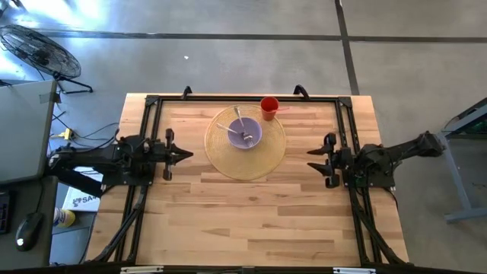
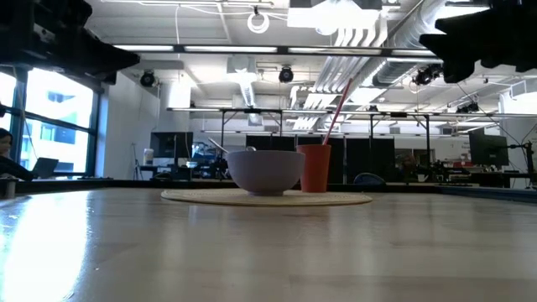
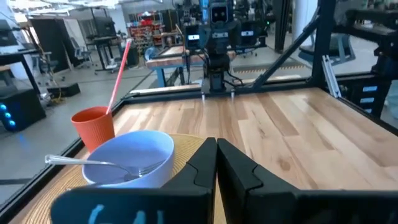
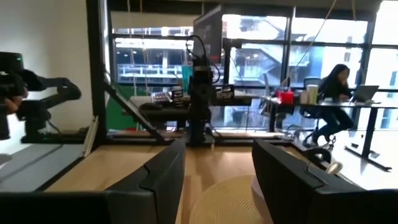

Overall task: Pick & Place Utensil
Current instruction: Return to Home Position

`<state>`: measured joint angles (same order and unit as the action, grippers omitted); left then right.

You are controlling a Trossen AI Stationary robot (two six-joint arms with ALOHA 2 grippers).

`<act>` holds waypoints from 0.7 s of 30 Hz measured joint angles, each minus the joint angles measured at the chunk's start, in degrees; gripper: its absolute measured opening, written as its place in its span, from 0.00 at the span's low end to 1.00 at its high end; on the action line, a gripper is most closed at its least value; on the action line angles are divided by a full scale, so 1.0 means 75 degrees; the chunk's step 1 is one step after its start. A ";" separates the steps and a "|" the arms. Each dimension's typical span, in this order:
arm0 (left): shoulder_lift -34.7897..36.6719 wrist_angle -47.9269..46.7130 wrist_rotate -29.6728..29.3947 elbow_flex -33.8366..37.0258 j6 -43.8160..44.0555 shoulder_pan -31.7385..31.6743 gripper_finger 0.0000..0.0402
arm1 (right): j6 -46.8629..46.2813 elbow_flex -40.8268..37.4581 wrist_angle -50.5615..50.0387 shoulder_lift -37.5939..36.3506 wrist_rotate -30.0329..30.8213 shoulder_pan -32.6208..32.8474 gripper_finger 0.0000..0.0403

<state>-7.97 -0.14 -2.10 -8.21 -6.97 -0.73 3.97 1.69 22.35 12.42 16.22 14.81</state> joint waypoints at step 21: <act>0.0997 0.0015 0.0372 0.0948 0.0566 0.0003 0.02 | -0.1062 -0.0149 -0.1938 -0.0763 -0.2085 -0.1572 0.19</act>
<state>-0.49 -0.03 0.69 -1.11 -2.72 -0.71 -4.00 0.58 7.82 6.70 0.58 3.02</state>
